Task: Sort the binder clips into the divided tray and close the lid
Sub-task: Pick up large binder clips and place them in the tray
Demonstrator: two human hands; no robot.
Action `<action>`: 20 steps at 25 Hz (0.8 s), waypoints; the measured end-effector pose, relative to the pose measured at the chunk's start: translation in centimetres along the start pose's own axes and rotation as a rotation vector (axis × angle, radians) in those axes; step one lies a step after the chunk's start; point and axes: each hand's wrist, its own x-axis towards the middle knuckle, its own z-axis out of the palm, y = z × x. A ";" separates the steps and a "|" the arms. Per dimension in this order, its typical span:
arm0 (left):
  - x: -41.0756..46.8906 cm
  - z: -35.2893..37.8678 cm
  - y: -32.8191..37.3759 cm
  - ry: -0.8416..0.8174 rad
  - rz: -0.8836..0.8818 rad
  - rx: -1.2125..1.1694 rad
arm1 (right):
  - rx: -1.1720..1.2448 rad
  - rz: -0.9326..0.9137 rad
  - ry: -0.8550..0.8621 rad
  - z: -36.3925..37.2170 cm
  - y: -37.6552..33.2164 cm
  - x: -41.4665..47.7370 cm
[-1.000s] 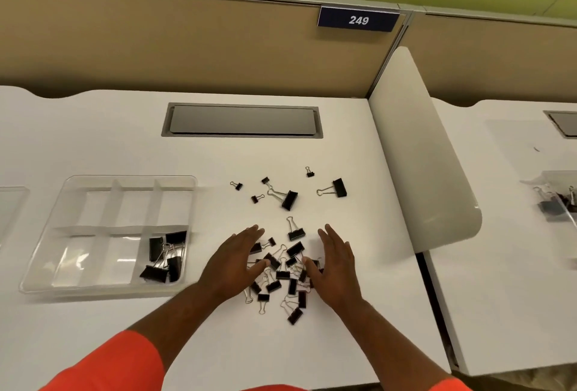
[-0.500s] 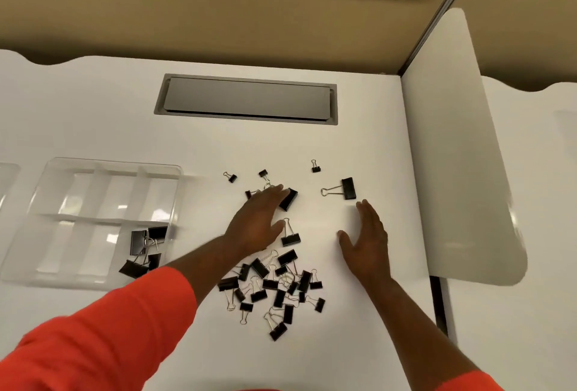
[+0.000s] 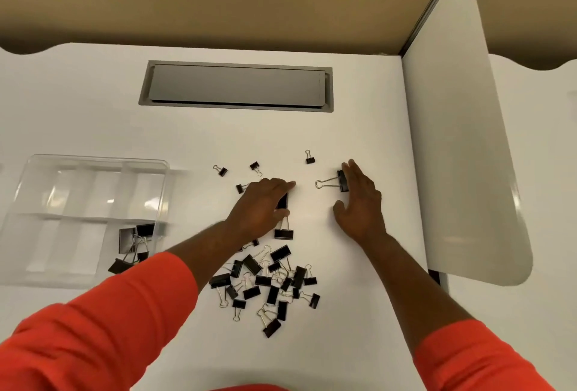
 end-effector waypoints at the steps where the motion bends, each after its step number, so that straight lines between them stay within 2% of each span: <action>1: -0.3 -0.2 0.2 -0.001 -0.013 -0.006 | -0.038 -0.020 -0.001 0.0 -0.1 0.2; 5: -2.1 -0.9 0.5 -0.001 -0.056 -0.040 | -0.061 -0.041 0.033 0.7 -0.2 -0.9; 16: -9.1 -2.6 1.7 -0.009 -0.094 -0.066 | 0.162 0.114 -0.013 2.2 -3.4 -8.8; 20: -12.3 -3.8 1.6 0.020 -0.126 -0.078 | 0.257 0.121 0.093 2.9 -5.9 -11.5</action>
